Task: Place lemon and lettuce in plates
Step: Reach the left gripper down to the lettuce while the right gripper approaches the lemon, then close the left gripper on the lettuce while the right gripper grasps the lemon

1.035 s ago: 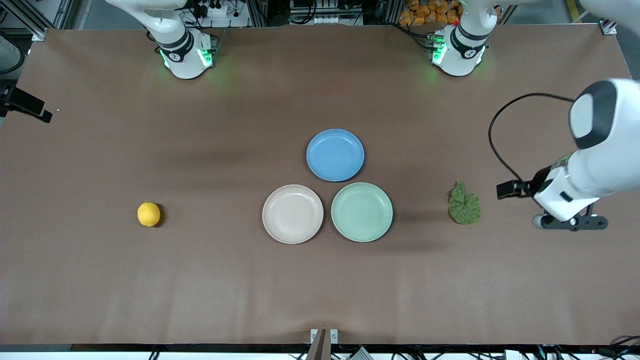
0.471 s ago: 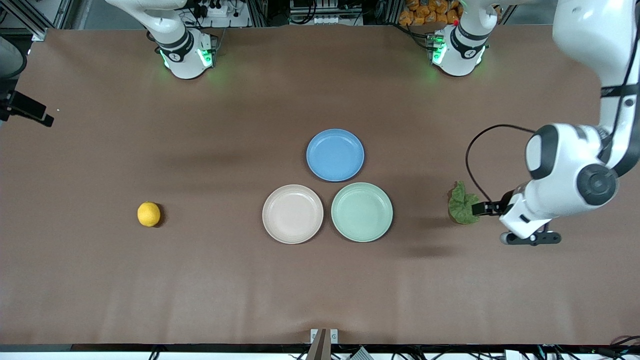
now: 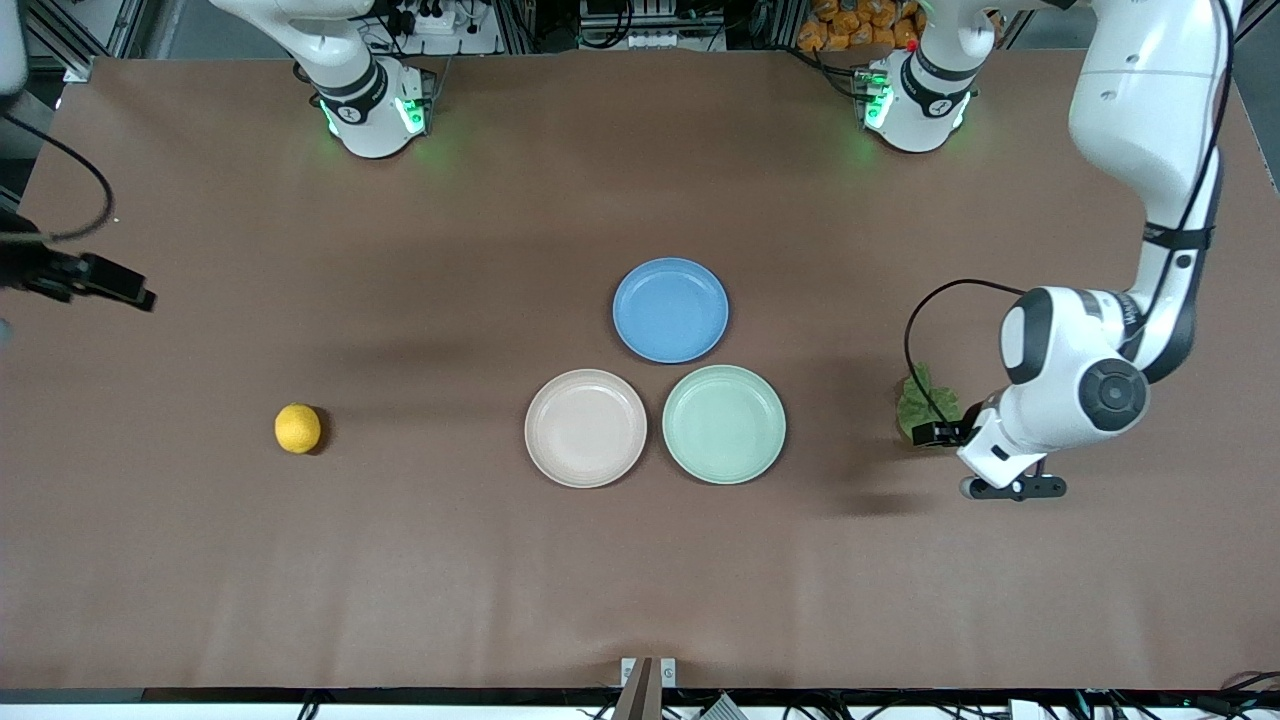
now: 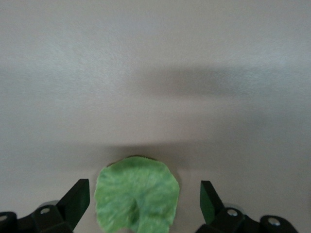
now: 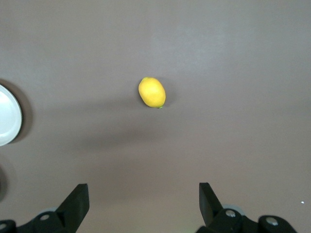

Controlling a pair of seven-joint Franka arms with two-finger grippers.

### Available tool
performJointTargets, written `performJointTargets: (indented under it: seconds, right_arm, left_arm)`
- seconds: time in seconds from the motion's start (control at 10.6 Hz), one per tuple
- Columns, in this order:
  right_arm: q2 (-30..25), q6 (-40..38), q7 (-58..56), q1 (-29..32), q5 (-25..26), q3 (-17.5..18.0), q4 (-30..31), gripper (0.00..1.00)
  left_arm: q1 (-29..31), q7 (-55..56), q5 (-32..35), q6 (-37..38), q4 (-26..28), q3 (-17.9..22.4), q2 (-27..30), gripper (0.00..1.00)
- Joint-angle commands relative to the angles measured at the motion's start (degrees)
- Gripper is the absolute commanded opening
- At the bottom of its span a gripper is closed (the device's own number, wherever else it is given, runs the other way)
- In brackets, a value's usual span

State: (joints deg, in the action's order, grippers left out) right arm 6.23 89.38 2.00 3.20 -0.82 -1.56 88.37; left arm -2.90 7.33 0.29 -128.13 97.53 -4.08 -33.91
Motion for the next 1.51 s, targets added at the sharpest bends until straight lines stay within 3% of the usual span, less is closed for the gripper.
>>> performJointTargets:
  seconds: [0.0, 0.66, 0.75, 0.85, 0.94, 1.04, 1.41]
  right_arm:
    - [3.9, 0.2, -2.6, 0.2, -4.4, 0.1, 0.7, 1.00]
    - [16.4, 10.5, -3.7, -0.4, -4.6, 0.1, 0.8, 1.00]
    - [18.0, 12.3, -4.3, -0.5, -4.5, 0.1, 0.8, 1.00]
    - [19.8, 14.6, -5.4, -0.5, -4.4, 0.1, 1.4, 1.00]
    - [20.3, 18.3, -7.1, -0.2, -4.4, 0.1, 3.6, 1.00]
    - [20.3, 22.2, -8.1, -0.1, -4.3, 0.0, 6.3, 1.00]
    - [24.7, 31.4, -8.4, -0.2, -2.4, 0.0, 9.3, 1.00]
  left_arm:
    - [-0.3, 1.5, 0.8, -7.1, 5.1, 0.0, -0.5, 1.00]
    - [0.2, 1.6, 4.5, -18.2, 12.1, 0.2, -2.5, 1.00]
    - [0.3, 1.6, 4.5, -18.4, 12.0, 0.4, -2.6, 0.75]
    - [0.3, 1.3, 5.2, -18.3, 11.8, 0.5, -2.6, 0.41]
    - [0.3, 1.3, 7.3, -18.2, 11.6, 0.6, -2.6, 0.16]
    - [0.4, 1.3, 9.8, -18.2, 11.5, 0.6, -2.6, 0.00]
    - [0.4, 0.8, 11.6, -16.5, 9.1, 0.7, -2.9, 0.00]
